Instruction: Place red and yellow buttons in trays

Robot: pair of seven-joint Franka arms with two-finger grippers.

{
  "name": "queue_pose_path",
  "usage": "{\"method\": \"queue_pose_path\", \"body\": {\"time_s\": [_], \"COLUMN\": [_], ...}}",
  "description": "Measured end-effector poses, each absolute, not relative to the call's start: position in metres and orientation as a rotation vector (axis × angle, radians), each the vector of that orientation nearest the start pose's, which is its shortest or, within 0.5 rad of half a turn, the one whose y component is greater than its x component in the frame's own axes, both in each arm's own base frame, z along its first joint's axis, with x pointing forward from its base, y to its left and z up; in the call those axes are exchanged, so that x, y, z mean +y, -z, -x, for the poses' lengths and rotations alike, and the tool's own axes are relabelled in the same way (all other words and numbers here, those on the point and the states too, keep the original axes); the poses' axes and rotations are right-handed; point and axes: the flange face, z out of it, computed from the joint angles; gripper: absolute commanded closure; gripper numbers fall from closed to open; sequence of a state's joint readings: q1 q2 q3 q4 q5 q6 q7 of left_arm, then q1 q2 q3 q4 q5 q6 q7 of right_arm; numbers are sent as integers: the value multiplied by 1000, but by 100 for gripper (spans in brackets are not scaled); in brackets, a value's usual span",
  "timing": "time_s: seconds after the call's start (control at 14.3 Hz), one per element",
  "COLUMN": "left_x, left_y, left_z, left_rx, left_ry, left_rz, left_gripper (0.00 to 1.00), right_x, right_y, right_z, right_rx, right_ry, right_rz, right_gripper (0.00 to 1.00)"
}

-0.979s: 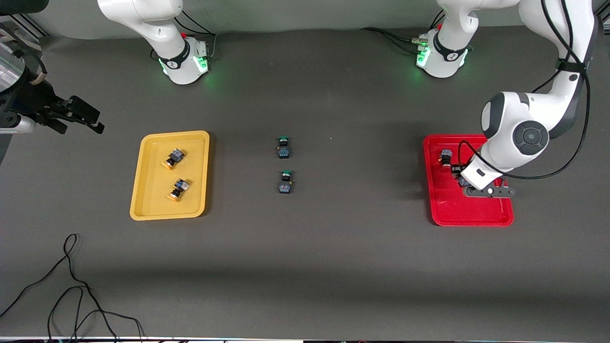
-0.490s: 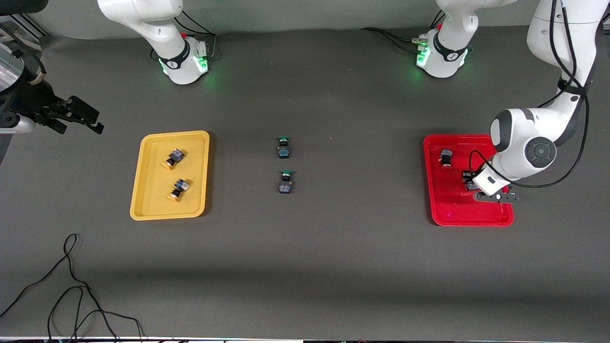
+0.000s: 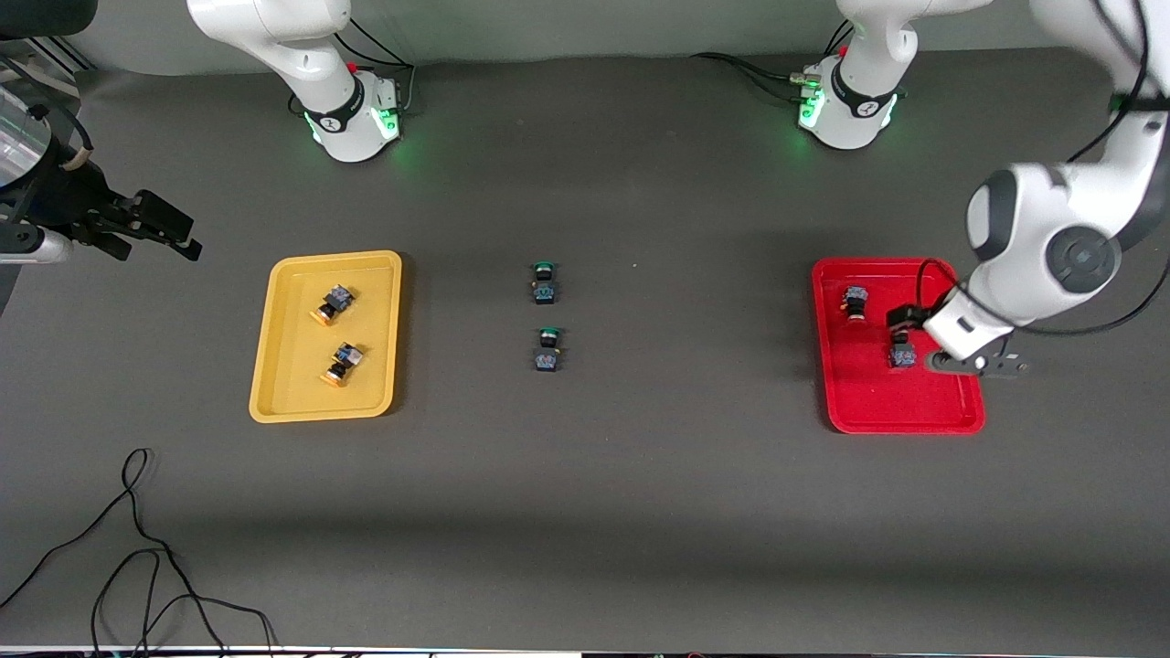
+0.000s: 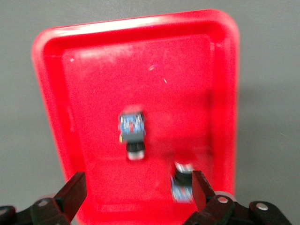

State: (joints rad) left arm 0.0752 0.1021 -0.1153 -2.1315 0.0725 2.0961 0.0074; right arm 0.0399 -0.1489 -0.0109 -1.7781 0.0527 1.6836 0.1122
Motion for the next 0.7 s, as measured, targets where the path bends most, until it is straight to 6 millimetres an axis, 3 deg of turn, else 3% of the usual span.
{"method": "queue_pose_path", "body": {"time_s": [0.35, 0.49, 0.7], "left_x": [-57, -59, -61], "left_y": [-519, -557, -573], "left_z": [-521, -516, -512], "left_rx": [72, 57, 53], "left_ry": [-186, -134, -84], "left_rz": [3041, 3062, 3081], "left_gripper": [0, 0, 0], "right_x": [18, 18, 18], "right_y": [-618, -618, -618], "right_z": [-515, -515, -515], "right_rx": [140, 139, 138], "right_ry": [85, 80, 76], "right_rz": [3079, 3079, 3079], "right_gripper": [0, 0, 0]}}
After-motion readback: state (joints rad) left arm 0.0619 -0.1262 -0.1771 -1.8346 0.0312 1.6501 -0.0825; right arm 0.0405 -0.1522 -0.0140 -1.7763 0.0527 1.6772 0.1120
